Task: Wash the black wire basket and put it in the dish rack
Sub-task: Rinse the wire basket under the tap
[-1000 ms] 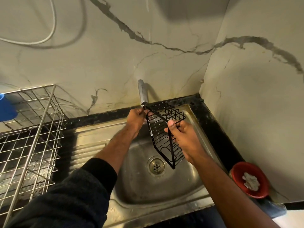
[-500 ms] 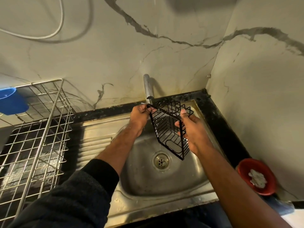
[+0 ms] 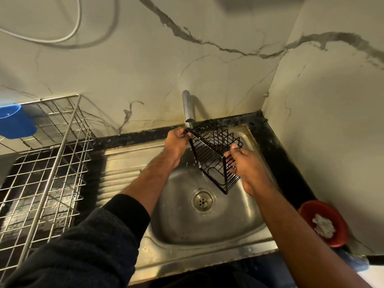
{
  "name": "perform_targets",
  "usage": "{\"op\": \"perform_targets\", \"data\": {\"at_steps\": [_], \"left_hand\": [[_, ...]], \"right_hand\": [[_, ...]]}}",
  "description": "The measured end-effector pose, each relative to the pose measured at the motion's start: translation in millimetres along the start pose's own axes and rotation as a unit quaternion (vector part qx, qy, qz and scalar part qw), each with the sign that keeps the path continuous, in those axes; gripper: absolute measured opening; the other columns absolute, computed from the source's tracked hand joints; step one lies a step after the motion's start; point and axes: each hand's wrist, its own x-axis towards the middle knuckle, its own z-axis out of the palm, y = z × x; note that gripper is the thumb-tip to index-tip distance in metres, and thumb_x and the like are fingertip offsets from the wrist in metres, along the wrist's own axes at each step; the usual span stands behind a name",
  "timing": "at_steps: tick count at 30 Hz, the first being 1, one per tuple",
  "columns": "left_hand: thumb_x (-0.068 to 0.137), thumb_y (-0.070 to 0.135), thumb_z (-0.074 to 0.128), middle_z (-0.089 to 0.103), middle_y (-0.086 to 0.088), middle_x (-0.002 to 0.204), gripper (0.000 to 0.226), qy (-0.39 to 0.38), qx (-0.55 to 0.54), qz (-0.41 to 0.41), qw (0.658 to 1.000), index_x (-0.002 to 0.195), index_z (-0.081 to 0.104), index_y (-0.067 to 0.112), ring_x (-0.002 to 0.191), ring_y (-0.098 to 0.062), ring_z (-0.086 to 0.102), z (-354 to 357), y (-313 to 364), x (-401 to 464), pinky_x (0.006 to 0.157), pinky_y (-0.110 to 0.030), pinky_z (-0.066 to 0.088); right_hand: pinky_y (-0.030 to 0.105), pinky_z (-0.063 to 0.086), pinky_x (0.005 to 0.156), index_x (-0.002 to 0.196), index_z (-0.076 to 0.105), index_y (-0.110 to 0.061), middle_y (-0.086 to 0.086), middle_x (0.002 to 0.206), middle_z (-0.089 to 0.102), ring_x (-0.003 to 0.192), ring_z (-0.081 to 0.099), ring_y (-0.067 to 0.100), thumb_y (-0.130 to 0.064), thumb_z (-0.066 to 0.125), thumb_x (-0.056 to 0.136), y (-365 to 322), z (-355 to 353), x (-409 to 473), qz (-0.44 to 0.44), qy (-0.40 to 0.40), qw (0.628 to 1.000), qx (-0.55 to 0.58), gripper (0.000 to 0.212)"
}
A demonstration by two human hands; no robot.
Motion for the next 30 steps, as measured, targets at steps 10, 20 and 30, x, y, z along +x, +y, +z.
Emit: {"op": "perform_targets", "data": {"at_steps": [10,20,30], "left_hand": [[0.099,0.006,0.061,0.077,0.001,0.106,0.020,-0.001,0.044,0.019,0.999,0.113,0.073,0.010,0.082,-0.001,0.064,7,3,4,0.090,-0.028,0.052],[0.100,0.005,0.059,0.076,0.005,0.099,0.020,0.024,0.040,0.028,0.999,0.113,0.072,0.011,0.087,-0.001,0.069,-1,7,-6,0.082,-0.018,0.055],[0.096,0.010,0.065,0.077,0.000,0.097,0.010,0.064,-0.053,-0.012,0.996,0.102,0.074,0.010,0.098,-0.015,0.072,0,11,-24,0.097,-0.037,0.057]], "right_hand": [[0.053,0.052,0.096,0.089,0.074,-0.017,0.003,0.093,0.074,0.100,0.068,0.026,-0.031,0.054,0.101,3,-6,6,0.021,-0.010,1.000,0.014,0.027],[0.045,0.052,0.092,0.089,0.071,-0.019,0.011,0.101,0.075,0.104,0.069,0.031,-0.032,0.047,0.104,10,4,9,0.028,-0.010,0.999,0.018,0.031],[0.044,0.055,0.086,0.091,0.071,-0.024,0.002,0.101,0.075,0.103,0.068,0.024,-0.039,0.048,0.103,3,1,10,0.002,-0.001,1.000,0.005,0.030]]}}
